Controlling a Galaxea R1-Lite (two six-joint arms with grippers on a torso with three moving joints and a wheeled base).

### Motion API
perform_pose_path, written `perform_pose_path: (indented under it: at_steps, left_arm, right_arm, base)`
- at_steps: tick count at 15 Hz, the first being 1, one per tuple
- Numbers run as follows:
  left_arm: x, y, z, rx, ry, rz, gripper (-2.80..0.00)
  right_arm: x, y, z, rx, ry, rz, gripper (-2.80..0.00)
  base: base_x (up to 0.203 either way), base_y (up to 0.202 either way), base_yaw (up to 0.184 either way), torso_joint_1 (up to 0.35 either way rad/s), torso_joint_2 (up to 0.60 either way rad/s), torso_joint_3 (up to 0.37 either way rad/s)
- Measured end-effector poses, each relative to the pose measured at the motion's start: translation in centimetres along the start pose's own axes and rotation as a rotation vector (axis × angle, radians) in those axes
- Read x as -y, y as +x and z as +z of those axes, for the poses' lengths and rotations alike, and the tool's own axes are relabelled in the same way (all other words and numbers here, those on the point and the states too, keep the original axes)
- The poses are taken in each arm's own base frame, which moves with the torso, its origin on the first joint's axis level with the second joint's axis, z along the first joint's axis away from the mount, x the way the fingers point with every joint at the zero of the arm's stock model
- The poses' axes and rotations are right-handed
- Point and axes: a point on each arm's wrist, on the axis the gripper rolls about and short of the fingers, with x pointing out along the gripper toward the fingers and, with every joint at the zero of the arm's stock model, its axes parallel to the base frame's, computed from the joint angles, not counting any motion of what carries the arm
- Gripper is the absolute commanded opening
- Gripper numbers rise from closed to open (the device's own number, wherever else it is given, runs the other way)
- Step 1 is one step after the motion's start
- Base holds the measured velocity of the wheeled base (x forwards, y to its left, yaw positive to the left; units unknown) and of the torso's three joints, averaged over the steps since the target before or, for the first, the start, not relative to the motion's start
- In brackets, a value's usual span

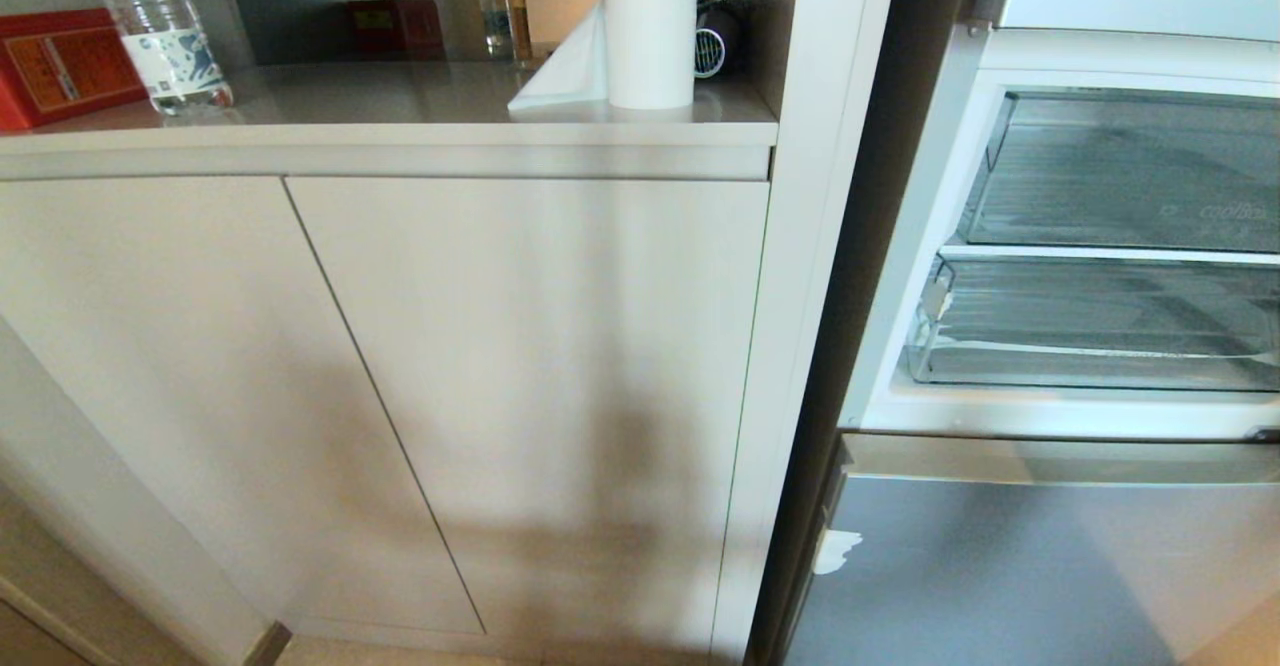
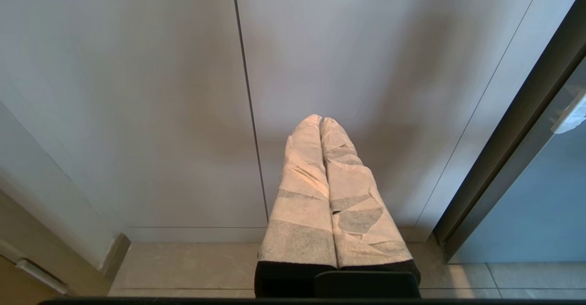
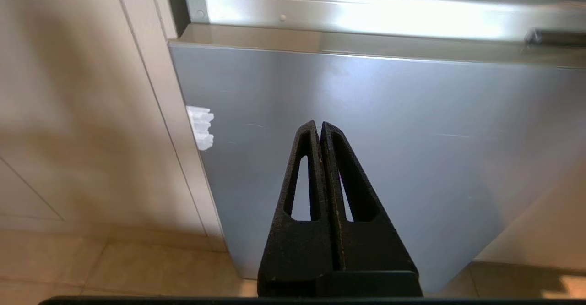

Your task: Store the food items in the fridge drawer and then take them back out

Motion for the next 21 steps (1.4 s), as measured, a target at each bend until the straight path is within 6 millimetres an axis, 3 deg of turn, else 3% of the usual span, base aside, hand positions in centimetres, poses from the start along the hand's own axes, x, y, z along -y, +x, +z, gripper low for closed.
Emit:
perform_pose_path:
  at_steps: [3, 6, 9, 10, 14, 18, 21]
  left_arm:
    - [0.0, 0.0, 0.0, 0.0, 0.0, 0.0, -2.8]
    - [0.0, 0.0, 0.0, 0.0, 0.0, 0.0, -2.8]
    - [0.0, 0.0, 0.0, 0.0, 0.0, 0.0, -2.8]
    - [0.0, 0.0, 0.0, 0.0, 0.0, 0.0, -2.8]
    - [0.0, 0.0, 0.0, 0.0, 0.0, 0.0, -2.8]
    - [0.0, 0.0, 0.0, 0.0, 0.0, 0.0, -2.8]
    - [0.0, 0.0, 0.0, 0.0, 0.0, 0.0, -2.8]
  right_arm:
    - [0.0, -0.1, 0.2, 0.0, -0.034, 0.0, -2.8]
    - [0.0, -0.6, 3.4, 0.057, -0.001, 0.004, -2.8]
    - [-0.1, 1.2, 7.1, -0.024, 0.059, 0.066, -2.8]
    - [-0.2, 2.6, 8.2, -0.068, 0.081, 0.104, 0.0]
    - [-0.5, 10.3, 10.5, -0.224, 0.136, 0.229, 0.0]
    - [-1.5, 18.5, 10.2, -0.242, 0.148, 0.299, 0.0]
    - [-2.6, 22.9, 10.0, -0.174, 0.132, 0.24, 0.0]
  base:
    - [0.0, 0.0, 0.0, 0.001, 0.01, 0.007]
    - [0.0, 0.0, 0.0, 0.0, 0.0, 0.0]
    - [0.0, 0.0, 0.0, 0.0, 0.0, 0.0]
    - [0.0, 0.0, 0.0, 0.0, 0.0, 0.0]
    - [0.0, 0.0, 0.0, 0.0, 0.0, 0.0]
    - [0.0, 0.0, 0.0, 0.0, 0.0, 0.0]
    - [0.0, 0.0, 0.0, 0.0, 0.0, 0.0]
